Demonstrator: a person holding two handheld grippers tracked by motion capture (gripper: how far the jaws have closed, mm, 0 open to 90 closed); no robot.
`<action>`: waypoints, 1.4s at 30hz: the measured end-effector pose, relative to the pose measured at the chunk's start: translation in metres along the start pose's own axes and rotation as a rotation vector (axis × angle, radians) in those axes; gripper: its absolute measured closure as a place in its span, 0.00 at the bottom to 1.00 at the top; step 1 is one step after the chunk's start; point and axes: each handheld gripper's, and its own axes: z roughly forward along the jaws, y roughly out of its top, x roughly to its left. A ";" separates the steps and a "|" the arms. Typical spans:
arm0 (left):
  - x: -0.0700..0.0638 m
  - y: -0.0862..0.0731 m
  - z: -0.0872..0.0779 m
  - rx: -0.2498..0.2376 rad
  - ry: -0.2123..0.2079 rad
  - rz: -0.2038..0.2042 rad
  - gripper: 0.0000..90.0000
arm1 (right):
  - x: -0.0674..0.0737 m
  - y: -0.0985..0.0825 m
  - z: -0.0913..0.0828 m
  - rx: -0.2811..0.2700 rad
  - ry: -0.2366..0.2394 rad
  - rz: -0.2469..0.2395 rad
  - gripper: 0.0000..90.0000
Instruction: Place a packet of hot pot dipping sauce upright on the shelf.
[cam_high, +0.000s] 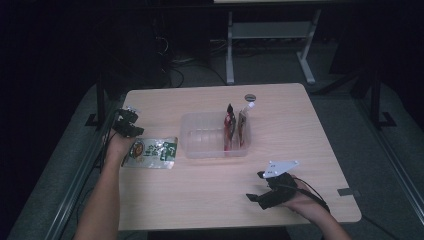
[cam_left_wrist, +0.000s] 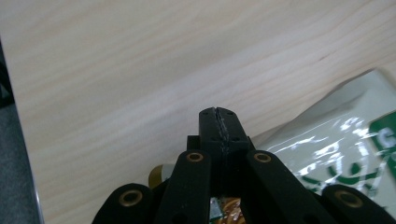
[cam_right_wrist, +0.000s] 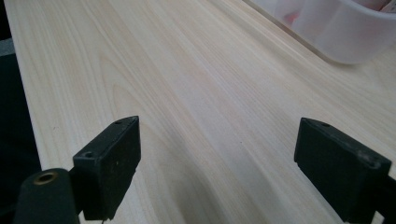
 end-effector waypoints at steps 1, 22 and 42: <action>0.001 -0.001 0.003 0.011 -0.002 -0.001 1.00 | 0.000 0.000 0.000 0.003 0.001 0.004 0.16; -0.026 -0.026 0.003 -0.002 -0.114 0.100 1.00 | -0.002 0.000 -0.001 -0.004 -0.006 0.012 0.16; -0.064 -0.055 -0.019 0.014 -0.247 0.186 1.00 | 0.001 0.001 -0.004 -0.021 -0.008 0.008 0.16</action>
